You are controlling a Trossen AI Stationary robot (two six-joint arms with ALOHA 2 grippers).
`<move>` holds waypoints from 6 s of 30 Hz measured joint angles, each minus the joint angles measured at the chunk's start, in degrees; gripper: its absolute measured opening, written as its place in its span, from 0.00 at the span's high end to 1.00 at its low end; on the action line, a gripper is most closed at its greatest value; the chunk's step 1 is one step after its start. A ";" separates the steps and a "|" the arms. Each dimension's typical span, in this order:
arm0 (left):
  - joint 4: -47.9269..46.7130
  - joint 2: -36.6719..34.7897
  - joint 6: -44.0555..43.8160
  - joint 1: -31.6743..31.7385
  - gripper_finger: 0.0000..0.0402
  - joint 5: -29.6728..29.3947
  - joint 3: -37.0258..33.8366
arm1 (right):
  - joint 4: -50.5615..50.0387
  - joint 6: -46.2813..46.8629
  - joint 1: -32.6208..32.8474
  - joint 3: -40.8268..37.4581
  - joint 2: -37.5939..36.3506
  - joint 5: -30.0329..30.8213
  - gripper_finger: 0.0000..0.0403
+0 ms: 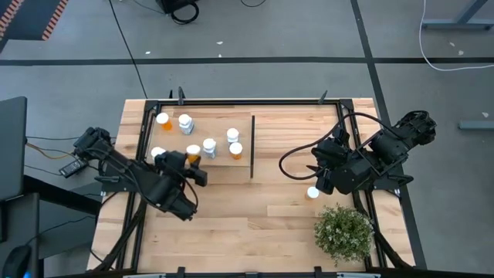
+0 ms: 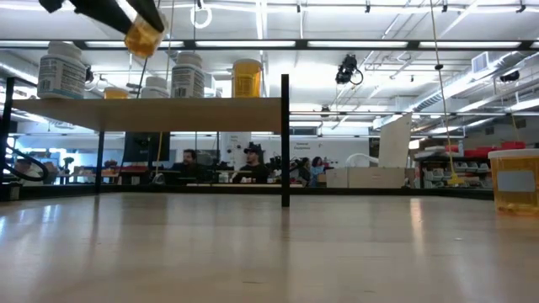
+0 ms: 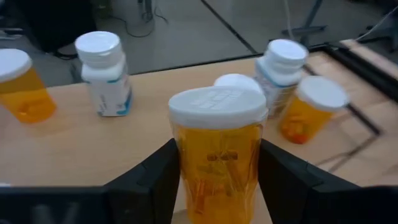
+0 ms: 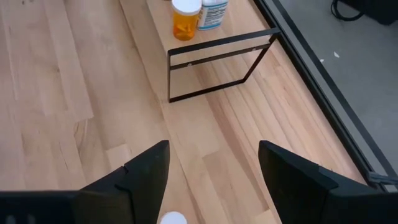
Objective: Pick and place medicine bottles onto shelf by color
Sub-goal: Put the orange pill bottle on the shelf
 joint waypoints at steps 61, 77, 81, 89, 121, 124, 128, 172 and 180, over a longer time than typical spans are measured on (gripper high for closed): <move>6.13 0.02 5.33 8.70 0.27 0.77 -8.14 | 0.00 3.61 -0.42 0.01 0.00 -0.90 0.37; 0.07 -0.01 53.61 18.79 0.27 19.14 28.52 | 0.89 7.76 -0.42 0.00 0.00 -0.83 0.37; 0.04 -0.01 62.19 27.64 0.27 31.20 38.26 | 2.81 9.84 -0.50 0.00 0.01 0.49 0.37; -0.09 0.68 76.99 48.24 0.35 49.43 41.89 | 4.20 11.17 -2.51 0.02 0.02 2.14 0.37; 0.00 13.39 92.84 62.55 0.44 63.12 41.78 | 4.48 12.02 -6.12 0.02 0.02 1.07 0.37; 0.00 13.16 95.21 62.58 0.44 63.08 41.78 | 4.48 12.02 -6.10 0.00 0.02 1.33 0.37; 0.01 12.33 97.55 62.02 0.44 61.73 41.74 | 4.46 12.42 -6.10 0.01 0.02 1.56 0.37; 1.26 5.16 94.04 61.26 0.49 60.79 24.89 | 4.50 10.84 -9.81 0.00 0.02 -0.68 0.37; 0.76 5.05 94.07 63.78 0.40 63.34 24.91 | 4.50 10.94 -9.81 0.01 0.02 -0.68 0.37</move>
